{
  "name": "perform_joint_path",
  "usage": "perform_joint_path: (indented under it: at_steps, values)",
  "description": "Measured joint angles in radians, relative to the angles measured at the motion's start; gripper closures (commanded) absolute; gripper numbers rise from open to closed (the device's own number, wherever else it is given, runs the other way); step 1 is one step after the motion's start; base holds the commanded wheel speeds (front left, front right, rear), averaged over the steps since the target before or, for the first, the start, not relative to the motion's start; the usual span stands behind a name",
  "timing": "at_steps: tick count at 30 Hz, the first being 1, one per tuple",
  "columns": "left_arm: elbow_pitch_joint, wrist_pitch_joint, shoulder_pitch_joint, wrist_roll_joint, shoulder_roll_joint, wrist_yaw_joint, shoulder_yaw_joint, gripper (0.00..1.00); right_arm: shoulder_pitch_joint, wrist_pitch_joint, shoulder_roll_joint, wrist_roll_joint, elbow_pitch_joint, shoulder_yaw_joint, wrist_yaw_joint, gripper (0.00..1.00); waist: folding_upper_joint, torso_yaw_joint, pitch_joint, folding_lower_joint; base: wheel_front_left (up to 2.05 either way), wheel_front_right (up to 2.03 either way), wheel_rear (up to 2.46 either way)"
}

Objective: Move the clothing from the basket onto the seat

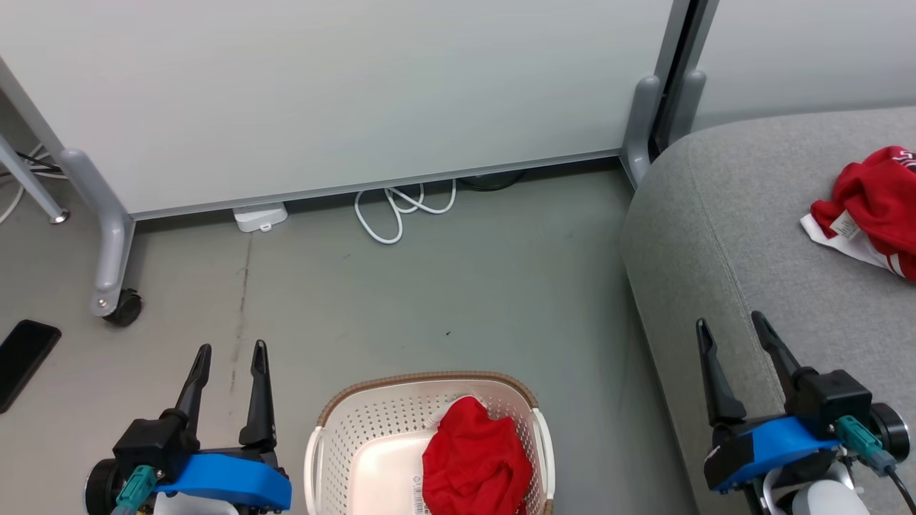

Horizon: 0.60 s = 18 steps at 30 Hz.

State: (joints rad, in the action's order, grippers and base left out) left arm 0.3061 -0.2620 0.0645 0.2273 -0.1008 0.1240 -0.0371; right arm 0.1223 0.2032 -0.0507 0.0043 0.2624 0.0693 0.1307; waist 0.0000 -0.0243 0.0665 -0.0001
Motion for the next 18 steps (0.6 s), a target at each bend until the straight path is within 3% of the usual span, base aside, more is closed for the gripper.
perform_joint_path:
  at_steps: [18]
  values:
    - [0.032,0.0,-0.02,-0.007,0.011,0.002,0.028,0.0,-0.045,-0.013,0.0,0.043,-0.024,-0.013,0.0,0.0,0.0,0.031,-0.022,0.0001,0.0,0.0,0.0]
